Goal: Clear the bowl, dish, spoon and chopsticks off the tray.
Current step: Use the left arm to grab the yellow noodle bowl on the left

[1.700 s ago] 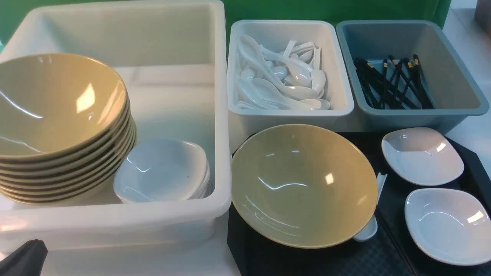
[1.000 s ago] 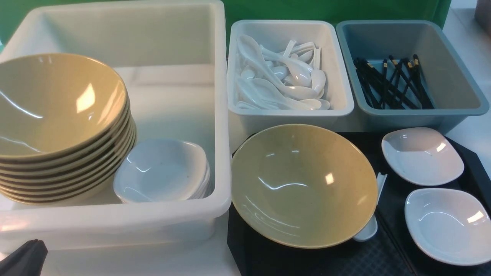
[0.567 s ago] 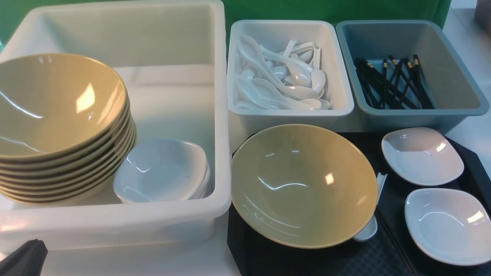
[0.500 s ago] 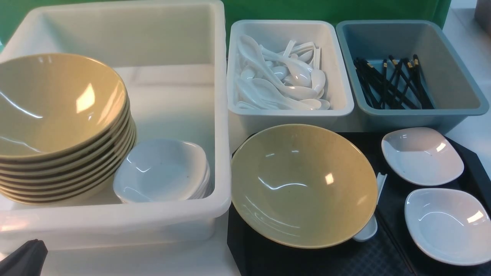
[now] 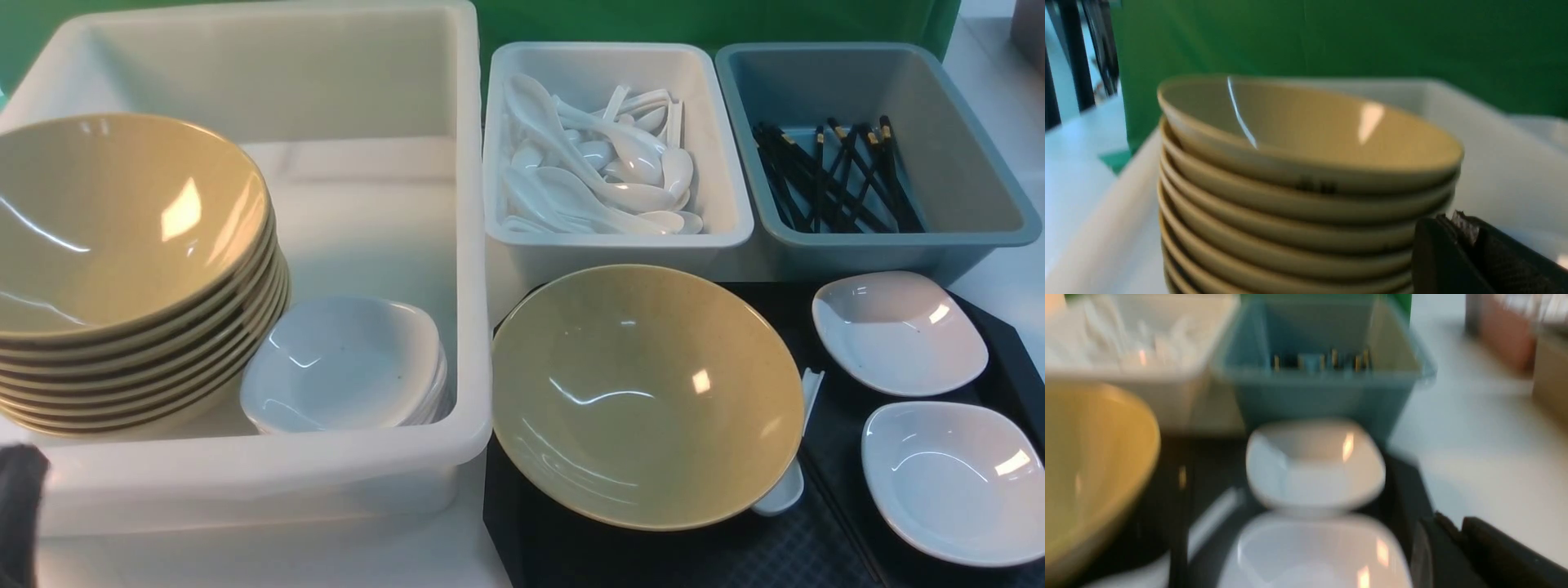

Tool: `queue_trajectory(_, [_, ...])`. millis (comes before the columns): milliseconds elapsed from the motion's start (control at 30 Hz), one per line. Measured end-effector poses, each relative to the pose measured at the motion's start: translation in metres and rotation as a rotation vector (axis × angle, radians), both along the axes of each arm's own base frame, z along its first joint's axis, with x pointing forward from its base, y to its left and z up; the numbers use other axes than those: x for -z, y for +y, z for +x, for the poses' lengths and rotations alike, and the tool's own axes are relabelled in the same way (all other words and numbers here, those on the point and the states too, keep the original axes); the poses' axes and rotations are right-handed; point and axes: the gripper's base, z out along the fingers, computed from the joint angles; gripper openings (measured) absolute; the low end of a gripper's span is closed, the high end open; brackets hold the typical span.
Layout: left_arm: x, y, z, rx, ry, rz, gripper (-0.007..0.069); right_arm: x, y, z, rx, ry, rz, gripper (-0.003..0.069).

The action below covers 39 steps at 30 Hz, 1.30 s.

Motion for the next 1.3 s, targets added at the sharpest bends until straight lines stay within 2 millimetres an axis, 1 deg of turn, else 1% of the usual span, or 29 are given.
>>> queue_trajectory(67, [-0.011, 0.001, -0.002, -0.007, -0.118, -0.003, -0.0011, -0.013, 0.001, 0.0, -0.008, -0.142, -0.012, 0.0118])
queue_trajectory(100, [-0.019, 0.001, -0.004, -0.013, -0.212, -0.005, -0.0011, -0.027, 0.002, -0.003, -0.017, -0.295, -0.021, 0.012])
queue_trajectory(133, [-0.022, 0.001, -0.005, -0.015, -0.245, -0.006, -0.0011, -0.028, 0.002, -0.003, -0.018, -0.312, -0.022, 0.012])
queue_trajectory(233, [-0.033, 0.002, -0.009, -0.024, -0.378, -0.009, -0.0011, -0.048, 0.003, -0.011, -0.033, -0.553, -0.025, 0.0125])
queue_trajectory(300, [-0.037, 0.003, -0.012, -0.027, -0.43, -0.01, -0.0011, -0.056, 0.004, -0.016, -0.046, -0.652, -0.01, 0.0128])
queue_trajectory(333, [-0.038, 0.003, -0.012, -0.028, -0.448, -0.01, -0.0011, -0.058, 0.004, -0.017, -0.052, -0.683, 0.004, 0.0129])
queue_trajectory(367, [-0.043, 0.003, -0.015, -0.025, -0.509, -0.033, -0.0011, -0.063, 0.005, -0.021, -0.082, -0.746, 0.073, 0.013])
queue_trajectory(467, [-0.048, 0.005, -0.019, -0.017, -0.579, -0.104, -0.0011, -0.064, 0.005, -0.022, -0.125, -0.76, 0.195, 0.0131])
queue_trajectory(533, [-0.053, 0.008, -0.022, -0.013, -0.627, -0.195, -0.0011, -0.064, 0.005, -0.022, -0.156, -0.76, 0.285, 0.0131])
queue_trajectory(600, [-0.067, 0.01, -0.026, -0.002, -0.638, -0.271, -0.0011, -0.067, 0.005, -0.021, -0.153, -0.734, 0.299, 0.0131])
queue_trajectory(633, [-0.078, 0.01, -0.028, 0.007, -0.642, -0.282, -0.0011, -0.072, 0.005, -0.021, -0.145, -0.723, 0.289, 0.0131])
queue_trajectory(700, [-0.104, 0.008, -0.033, 0.023, -0.631, -0.285, -0.0011, -0.092, 0.004, -0.026, -0.12, -0.714, 0.233, 0.0122])
queue_trajectory(733, [-0.11, 0.008, -0.034, 0.026, -0.631, -0.281, -0.0011, -0.094, 0.004, -0.026, -0.117, -0.713, 0.226, 0.0122])
queue_trajectory(800, [-0.136, 0.006, -0.036, 0.029, -0.604, -0.245, -0.0011, -0.117, 0.004, -0.031, -0.089, -0.7, 0.159, 0.0098])
queue_trajectory(833, [-0.158, 0.005, -0.036, 0.017, -0.593, -0.194, -0.0011, -0.132, 0.004, -0.033, -0.064, -0.675, 0.1, 0.0077])
queue_trajectory(867, [-0.171, 0.005, -0.033, 0.004, -0.586, -0.153, -0.0011, -0.144, 0.003, -0.032, -0.043, -0.631, 0.054, 0.0061])
queue_trajectory(933, [-0.187, 0.005, -0.025, -0.017, -0.581, -0.103, -0.0011, -0.155, 0.002, -0.029, -0.02, -0.556, -0.004, 0.0047])
queue_trajectory(967, [-0.193, 0.005, -0.02, -0.024, -0.576, -0.087, -0.0011, -0.157, 0.002, -0.025, -0.012, -0.501, -0.02, 0.0045])
queue_trajectory(1000, [-0.2, 0.005, -0.009, -0.031, -0.546, -0.07, -0.0011, -0.157, 0.001, -0.019, -0.002, -0.396, -0.033, 0.0043])
queue_trajectory(1033, [-0.203, 0.004, -0.004, -0.03, -0.526, -0.066, -0.0011, -0.155, 0.001, -0.016, 0.002, -0.33, -0.036, 0.0043])
queue_trajectory(1067, [-0.204, 0.004, -0.001, -0.029, -0.51, -0.065, -0.0011, -0.156, 0.001, -0.016, 0.002, -0.332, -0.039, 0.0043])
queue_trajectory(1100, [-0.206, 0.004, 0.004, -0.025, -0.479, -0.064, -0.0011, -0.153, 0.0, -0.013, 0.005, -0.282, -0.039, 0.0043])
queue_trajectory(1133, [-0.21, 0.002, 0.017, -0.01, -0.381, -0.062, -0.0011, -0.148, 0.0, -0.011, 0.008, -0.205, -0.035, 0.0043])
queue_trajectory(1300, [-0.21, -0.006, 0.058, 0.062, 0.113, -0.088, -0.0011, -0.122, -0.001, -0.008, 0.002, 0.097, -0.046, 0.0043])
